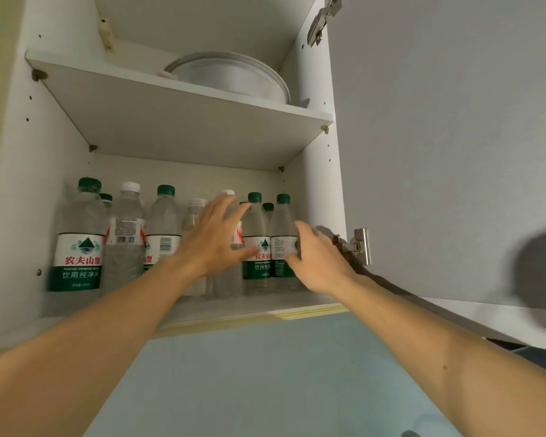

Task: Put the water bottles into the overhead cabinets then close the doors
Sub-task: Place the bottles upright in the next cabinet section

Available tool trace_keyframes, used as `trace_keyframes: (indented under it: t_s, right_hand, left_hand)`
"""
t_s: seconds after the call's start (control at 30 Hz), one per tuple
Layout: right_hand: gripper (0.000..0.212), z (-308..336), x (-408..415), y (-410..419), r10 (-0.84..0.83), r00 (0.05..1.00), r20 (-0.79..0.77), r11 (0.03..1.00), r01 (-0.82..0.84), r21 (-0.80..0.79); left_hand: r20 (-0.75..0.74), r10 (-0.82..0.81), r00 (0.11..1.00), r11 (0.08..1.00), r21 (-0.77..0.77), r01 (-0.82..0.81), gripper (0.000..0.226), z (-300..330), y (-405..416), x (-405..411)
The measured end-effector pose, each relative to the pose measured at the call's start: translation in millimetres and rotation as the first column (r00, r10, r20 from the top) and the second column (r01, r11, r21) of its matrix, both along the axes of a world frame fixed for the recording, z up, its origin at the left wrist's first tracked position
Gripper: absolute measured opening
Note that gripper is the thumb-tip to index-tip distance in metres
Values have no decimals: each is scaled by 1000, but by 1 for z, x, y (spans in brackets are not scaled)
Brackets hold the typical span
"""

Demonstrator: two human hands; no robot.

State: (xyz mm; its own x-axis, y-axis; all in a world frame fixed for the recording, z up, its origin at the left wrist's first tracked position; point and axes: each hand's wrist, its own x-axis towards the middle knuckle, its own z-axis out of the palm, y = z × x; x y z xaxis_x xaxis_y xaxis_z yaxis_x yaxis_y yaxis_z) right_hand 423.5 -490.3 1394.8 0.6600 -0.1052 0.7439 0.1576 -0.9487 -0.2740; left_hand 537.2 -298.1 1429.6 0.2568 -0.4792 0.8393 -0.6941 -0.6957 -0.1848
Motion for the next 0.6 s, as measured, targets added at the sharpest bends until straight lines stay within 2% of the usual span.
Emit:
trace_keyframes:
  t_s: [0.1,0.2,0.33,0.43,0.6]
  right_hand:
    - [55,1,-30,5,-3,993,119,1000,3,-4]
    - [53,0,-87,24,-9,973,229,1000,11,-7]
    - [53,2,-174,37,-39,926,374,998,54,-28]
    - [52,3,-238,36,-147,892,428,982,184,-46]
    - [52,12,-324,16,-319,809,495,931,366,1]
  left_hand:
    - [-53,-138,989,982,-134,130,82,-7,-3,-27]
    - [-58,-346,936,908,-273,319,62,-16,6,-75]
    - [-68,-526,848,824,-285,489,65,-26,0,-136]
    - [-120,-626,770,758,-322,566,62,-38,-26,-181]
    - [-186,-695,695,710,-330,622,57,-30,-75,-262]
